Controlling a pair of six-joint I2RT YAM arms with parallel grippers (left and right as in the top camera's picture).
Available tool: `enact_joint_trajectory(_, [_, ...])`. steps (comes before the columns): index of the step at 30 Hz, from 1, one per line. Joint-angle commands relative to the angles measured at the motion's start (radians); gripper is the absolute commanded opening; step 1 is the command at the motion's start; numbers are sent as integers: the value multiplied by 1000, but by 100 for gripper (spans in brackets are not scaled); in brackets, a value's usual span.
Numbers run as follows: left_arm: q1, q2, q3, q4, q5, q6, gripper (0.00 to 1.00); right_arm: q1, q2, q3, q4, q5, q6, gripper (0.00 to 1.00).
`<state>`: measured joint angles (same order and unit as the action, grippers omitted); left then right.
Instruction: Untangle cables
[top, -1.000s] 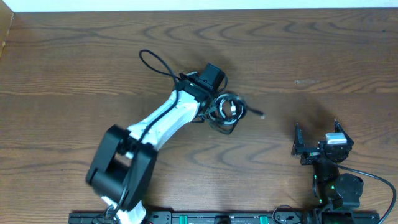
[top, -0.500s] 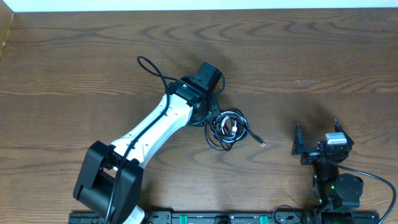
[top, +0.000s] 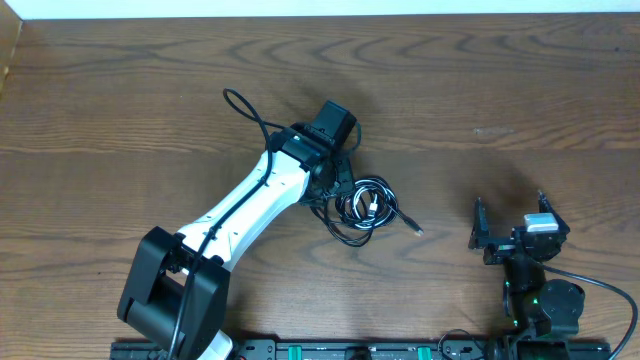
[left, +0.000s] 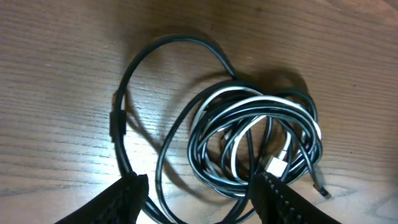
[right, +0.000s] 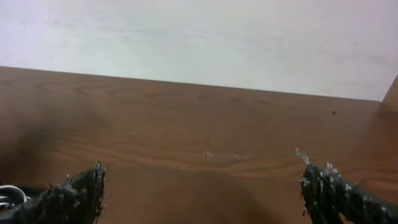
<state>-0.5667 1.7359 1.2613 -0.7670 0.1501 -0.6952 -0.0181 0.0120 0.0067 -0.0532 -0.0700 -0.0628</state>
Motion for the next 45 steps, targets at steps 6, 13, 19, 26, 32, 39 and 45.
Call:
enact_joint_trajectory(6, [16,-17,16,-74,-215,-121,75,5,-2,-1,60,3,35,99])
enact_joint_trajectory(13, [44,-16,4,-100,-216,-206,83,5,-2,0,56,-24,218,99])
enact_joint_trajectory(19, [45,-1,1,-92,-245,-217,90,5,34,89,-39,-64,214,99])
enact_joint_trajectory(26, [45,10,1,-54,-249,-217,93,4,311,387,-277,-75,106,99])
enact_joint_trajectory(32, [60,10,1,-55,-252,-226,93,4,656,655,-431,-483,-26,99])
enact_joint_trajectory(39, [166,10,1,-60,-232,-249,93,10,930,701,-246,-1052,-14,98])
enact_joint_trajectory(45, [217,10,1,-71,-233,-240,93,98,1101,701,-198,-1054,-6,91])
